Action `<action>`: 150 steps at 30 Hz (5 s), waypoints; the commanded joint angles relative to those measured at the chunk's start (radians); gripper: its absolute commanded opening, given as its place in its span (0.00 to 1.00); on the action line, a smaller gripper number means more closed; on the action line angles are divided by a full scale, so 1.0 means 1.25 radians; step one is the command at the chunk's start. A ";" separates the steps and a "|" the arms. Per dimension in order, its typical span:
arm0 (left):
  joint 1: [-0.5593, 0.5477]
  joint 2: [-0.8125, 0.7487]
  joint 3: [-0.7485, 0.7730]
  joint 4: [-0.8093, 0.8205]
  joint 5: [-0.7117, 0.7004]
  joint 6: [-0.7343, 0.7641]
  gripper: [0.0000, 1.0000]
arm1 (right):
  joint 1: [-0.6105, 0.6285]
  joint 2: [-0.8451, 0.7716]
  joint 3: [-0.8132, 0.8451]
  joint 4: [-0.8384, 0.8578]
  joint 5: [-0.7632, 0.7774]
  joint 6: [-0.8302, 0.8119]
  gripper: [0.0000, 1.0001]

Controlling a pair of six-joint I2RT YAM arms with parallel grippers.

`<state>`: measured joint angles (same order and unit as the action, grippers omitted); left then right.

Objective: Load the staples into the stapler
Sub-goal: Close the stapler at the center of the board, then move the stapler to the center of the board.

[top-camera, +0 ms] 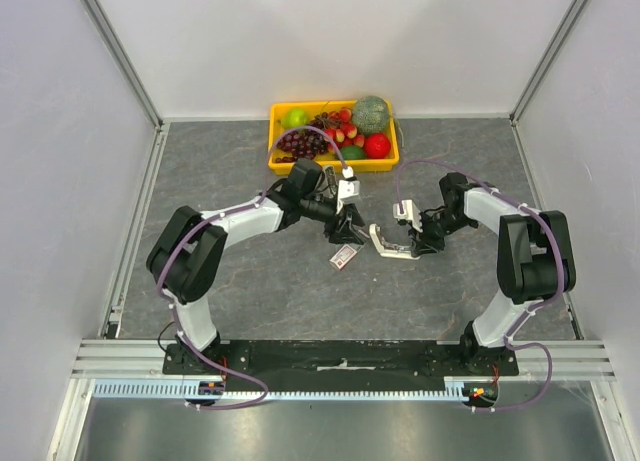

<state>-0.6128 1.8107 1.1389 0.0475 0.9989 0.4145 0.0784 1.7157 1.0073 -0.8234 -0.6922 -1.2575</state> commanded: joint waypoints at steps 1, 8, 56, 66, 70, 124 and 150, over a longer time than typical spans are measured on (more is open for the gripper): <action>-0.018 0.022 0.017 0.014 -0.047 0.046 0.62 | -0.003 -0.028 -0.004 0.017 -0.011 -0.019 0.00; -0.030 0.052 0.047 0.018 -0.069 0.026 0.65 | -0.003 -0.041 -0.016 0.029 0.000 -0.020 0.00; -0.171 0.196 0.218 -0.156 -0.058 0.027 0.22 | 0.015 -0.063 -0.016 0.078 0.026 0.034 0.02; -0.176 0.197 0.190 -0.128 -0.114 0.021 0.54 | -0.005 -0.091 -0.001 0.060 0.024 0.038 0.24; -0.175 0.198 0.177 -0.110 -0.134 0.014 0.55 | -0.017 -0.117 0.008 0.040 0.025 0.026 0.32; -0.190 0.339 0.439 -0.282 -0.260 0.141 0.72 | -0.160 0.235 0.306 -0.508 -0.255 0.126 0.29; -0.210 0.374 0.505 -0.377 -0.276 0.184 0.54 | -0.165 0.096 0.273 -0.507 -0.131 0.124 0.27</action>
<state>-0.8719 2.2814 1.7340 -0.3779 0.5762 0.5987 -0.1219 1.9034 1.3693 -1.3254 -0.9035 -1.0763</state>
